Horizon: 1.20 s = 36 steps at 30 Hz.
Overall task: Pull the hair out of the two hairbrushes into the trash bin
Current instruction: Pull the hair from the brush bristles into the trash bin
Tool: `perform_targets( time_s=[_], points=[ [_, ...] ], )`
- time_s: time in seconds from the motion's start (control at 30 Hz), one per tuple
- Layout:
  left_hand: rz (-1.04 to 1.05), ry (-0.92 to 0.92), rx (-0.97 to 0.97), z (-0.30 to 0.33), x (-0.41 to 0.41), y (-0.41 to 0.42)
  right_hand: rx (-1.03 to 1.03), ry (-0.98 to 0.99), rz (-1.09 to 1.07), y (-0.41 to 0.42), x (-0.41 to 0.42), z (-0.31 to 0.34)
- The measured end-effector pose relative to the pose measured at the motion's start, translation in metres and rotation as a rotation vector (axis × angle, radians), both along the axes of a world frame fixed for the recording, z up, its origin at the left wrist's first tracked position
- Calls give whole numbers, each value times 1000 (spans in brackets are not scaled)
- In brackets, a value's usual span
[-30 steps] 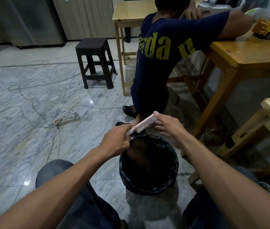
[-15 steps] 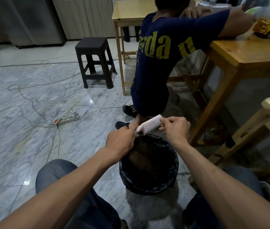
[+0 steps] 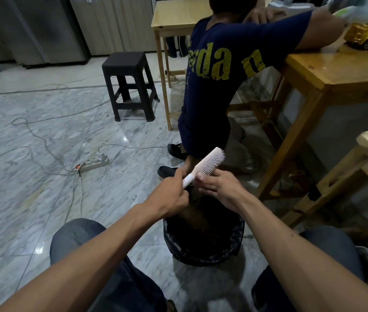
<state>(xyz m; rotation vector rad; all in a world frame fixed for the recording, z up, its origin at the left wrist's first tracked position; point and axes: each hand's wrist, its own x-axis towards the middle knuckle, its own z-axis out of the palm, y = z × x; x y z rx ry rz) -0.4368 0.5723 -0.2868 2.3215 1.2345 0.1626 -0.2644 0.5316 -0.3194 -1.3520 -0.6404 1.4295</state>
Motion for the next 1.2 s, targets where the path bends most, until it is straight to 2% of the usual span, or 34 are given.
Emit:
perform_targets(
  time_s=[0.07,0.17,0.27,0.37,0.43,0.57,0.67,0.77,0.87,0.97,1.13,1.2],
  points=[
    [3,-36,-44,-2,-3,1,3,-9,-61,1,-2,0],
    [29,-47,-51,-3,-7,4,-52,-124,-99,1,-4,-1],
    [39,9,-9,-1,-7,3,-107,-166,-112,1,-5,-3],
    [62,80,81,0,-3,1,-158,-322,-79,1,-8,-5],
    [122,80,112,0,-5,4,-188,-412,-73,0,-8,-8],
    [186,64,129,-1,-14,16,-221,-474,-73,-10,-2,-4],
    [205,48,146,0,-20,19,-259,-598,38,-14,5,-8],
    [226,28,149,-1,-23,19,-254,-834,269,-14,5,1],
    [249,6,153,-2,-22,17,-263,-892,365,-10,6,13],
    [291,-59,80,-5,-22,17,-224,-832,283,-5,9,15],
    [267,-194,-91,0,-18,14,-187,-278,10,7,14,16],
    [212,-196,-123,5,-14,10,-159,-175,-65,11,17,21]
  ],
)
